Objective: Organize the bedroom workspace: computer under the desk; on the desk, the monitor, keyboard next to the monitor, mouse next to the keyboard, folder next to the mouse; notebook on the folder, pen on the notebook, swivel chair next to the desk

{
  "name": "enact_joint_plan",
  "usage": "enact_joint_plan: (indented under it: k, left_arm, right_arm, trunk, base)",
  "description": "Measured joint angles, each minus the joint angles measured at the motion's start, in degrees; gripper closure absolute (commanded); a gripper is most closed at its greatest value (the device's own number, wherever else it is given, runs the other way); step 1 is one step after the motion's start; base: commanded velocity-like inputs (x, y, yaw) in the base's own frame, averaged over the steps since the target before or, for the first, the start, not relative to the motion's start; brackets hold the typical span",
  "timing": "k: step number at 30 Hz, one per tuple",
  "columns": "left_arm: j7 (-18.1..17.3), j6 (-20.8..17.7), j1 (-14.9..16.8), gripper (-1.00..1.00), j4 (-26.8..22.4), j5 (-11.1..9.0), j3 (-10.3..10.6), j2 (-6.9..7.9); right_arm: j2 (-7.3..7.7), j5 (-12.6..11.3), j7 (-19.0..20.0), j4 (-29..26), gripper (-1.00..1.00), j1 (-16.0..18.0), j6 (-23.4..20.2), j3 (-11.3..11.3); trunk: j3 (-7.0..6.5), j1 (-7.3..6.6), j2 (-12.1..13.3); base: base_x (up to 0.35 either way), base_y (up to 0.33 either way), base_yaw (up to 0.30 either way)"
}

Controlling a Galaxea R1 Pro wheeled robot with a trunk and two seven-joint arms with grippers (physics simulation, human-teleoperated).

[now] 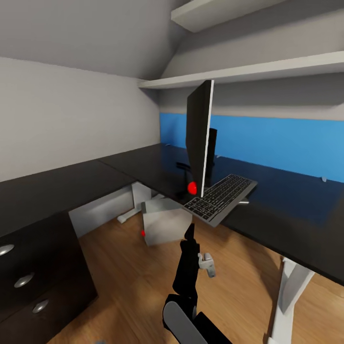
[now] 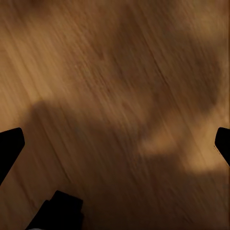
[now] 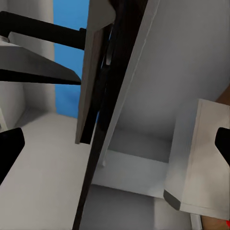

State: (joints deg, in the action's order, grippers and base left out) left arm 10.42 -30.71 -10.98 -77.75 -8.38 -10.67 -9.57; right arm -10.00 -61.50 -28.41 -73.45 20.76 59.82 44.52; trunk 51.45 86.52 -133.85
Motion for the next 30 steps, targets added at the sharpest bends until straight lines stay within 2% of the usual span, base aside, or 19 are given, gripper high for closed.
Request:
enact_joint_plan:
  k: [22, 26, 30]
  left_arm:
    - [0.05, 0.08, 0.0, -1.0, 1.66, 0.17, 0.15, 0.02]
    - [0.05, 0.07, 0.0, -1.0, 1.73, 0.15, 0.15, 0.02]
    - [0.05, 0.07, 0.0, -1.0, 1.74, 0.14, 0.15, 0.02]
  right_arm:
    - [0.0, 0.4, 0.13, -0.05, -1.0, 0.0, 0.0, -0.15]
    - [0.0, 0.37, 0.13, -0.16, -1.0, 0.0, 0.0, -0.63]
    - [0.0, 0.39, 0.13, -0.38, -1.0, 0.0, 0.0, -2.32]
  trunk:
    - [0.0, 0.03, 0.0]
    - [0.0, 0.03, 0.0]
    - [0.0, 0.03, 0.0]
  base:
    - [0.037, 0.0, 0.0]
    - [0.004, 0.0, 0.0]
    - [0.0, 0.0, 0.0]
